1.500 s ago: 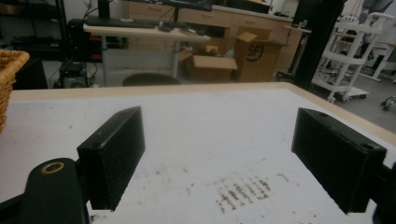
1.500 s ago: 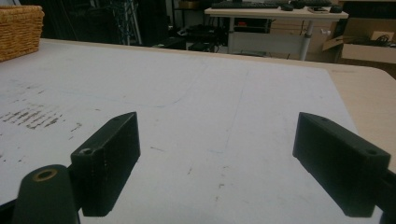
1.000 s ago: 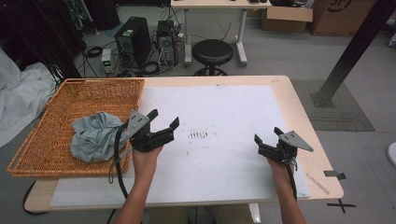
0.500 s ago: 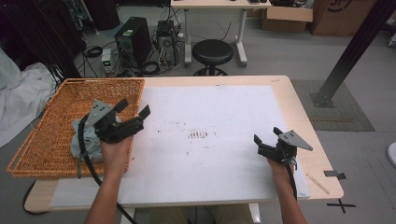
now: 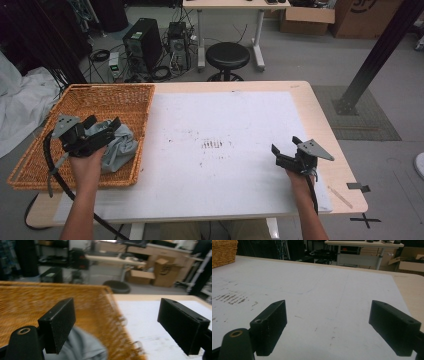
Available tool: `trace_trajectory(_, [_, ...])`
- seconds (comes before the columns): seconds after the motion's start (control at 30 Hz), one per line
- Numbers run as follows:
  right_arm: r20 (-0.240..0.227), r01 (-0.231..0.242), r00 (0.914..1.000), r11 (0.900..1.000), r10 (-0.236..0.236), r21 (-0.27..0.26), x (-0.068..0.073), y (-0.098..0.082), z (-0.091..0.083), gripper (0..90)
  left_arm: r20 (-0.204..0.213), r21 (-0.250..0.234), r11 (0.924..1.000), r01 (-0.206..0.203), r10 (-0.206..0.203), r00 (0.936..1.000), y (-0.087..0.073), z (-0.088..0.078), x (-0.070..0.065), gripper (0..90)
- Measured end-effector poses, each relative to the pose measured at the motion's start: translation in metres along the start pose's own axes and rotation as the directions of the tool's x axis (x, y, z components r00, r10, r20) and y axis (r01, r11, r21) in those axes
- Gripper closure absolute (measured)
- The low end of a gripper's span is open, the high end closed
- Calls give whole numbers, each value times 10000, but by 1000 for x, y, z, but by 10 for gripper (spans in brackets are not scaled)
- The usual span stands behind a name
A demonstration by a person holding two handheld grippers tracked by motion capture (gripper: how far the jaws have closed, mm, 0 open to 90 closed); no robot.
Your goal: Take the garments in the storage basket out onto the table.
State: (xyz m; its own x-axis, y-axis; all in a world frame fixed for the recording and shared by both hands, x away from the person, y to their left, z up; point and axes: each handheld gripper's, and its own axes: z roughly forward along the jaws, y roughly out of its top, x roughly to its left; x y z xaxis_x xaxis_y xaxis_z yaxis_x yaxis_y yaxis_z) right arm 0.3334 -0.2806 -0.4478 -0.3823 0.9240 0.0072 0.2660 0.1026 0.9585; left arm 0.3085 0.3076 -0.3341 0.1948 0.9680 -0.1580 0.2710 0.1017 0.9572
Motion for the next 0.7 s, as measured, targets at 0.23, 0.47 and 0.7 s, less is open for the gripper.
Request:
trace_trajectory(0.23, [10,12,10000,10000,-12,45,0,0,0,143,-1202,943,9952,253,-138,9927,-15,9,29,158])
trace_trajectory(0.47, [-5,37,10000,10000,-37,74,0,0,1,144,-1448,1725,9843,384,-132,9894,-27,22,45,158])
trace_trajectory(0.7, [13,63,10000,9999,-63,131,1,1,1,144,-1102,2554,9640,744,-474,9928,-36,36,54,154])
